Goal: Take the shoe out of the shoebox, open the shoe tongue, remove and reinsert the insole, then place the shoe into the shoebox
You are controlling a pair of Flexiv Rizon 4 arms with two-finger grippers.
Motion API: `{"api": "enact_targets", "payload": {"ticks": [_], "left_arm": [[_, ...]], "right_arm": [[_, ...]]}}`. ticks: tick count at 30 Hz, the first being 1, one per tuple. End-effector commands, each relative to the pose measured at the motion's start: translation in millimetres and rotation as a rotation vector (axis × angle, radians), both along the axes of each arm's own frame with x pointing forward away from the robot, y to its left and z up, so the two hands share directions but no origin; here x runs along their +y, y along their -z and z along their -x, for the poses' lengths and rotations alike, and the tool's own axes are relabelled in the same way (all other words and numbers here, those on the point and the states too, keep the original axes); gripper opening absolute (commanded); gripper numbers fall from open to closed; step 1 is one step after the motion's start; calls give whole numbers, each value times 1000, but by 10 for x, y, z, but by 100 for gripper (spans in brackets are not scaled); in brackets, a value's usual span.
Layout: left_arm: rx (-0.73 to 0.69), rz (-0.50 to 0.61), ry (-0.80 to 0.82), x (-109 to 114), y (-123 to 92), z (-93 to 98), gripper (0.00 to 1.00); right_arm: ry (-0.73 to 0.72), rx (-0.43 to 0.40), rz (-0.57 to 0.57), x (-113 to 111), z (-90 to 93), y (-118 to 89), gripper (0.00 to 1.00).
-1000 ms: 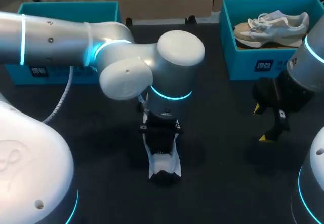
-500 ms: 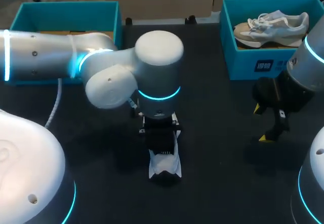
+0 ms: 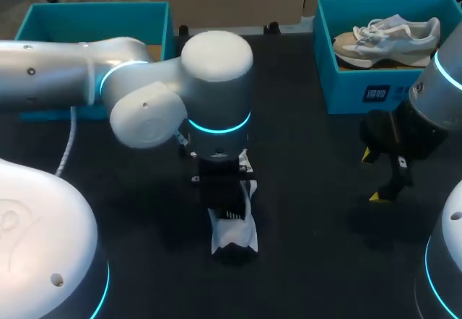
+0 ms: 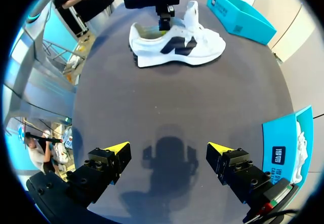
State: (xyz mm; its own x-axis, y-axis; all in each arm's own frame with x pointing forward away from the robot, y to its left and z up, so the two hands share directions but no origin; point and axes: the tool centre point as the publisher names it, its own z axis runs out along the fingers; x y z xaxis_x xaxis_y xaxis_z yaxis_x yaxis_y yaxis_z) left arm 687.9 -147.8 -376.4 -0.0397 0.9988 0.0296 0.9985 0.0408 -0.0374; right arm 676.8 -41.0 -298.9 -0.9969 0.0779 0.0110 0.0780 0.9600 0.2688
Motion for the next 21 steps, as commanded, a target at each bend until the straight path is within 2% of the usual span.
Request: {"api": "enact_targets", "payload": {"ticks": [1, 5, 14, 18, 21], "left_arm": [[9, -7, 4, -151, -4, -10, 0], [28, 54, 1, -205, 12, 27, 0], [45, 113, 1, -281, 262, 168, 0], [10, 96, -15, -276, 386, 145, 0], [-10, 93, -39, -244, 373, 67, 0]], "right_arm": [[-1, -2, -1, -5, 8, 7, 100], [-1, -2, -1, -5, 8, 7, 100], [-1, -2, -1, -5, 8, 7, 100], [-1, -2, -1, -5, 8, 7, 100], [-1, -2, -1, -5, 8, 7, 100]]}}
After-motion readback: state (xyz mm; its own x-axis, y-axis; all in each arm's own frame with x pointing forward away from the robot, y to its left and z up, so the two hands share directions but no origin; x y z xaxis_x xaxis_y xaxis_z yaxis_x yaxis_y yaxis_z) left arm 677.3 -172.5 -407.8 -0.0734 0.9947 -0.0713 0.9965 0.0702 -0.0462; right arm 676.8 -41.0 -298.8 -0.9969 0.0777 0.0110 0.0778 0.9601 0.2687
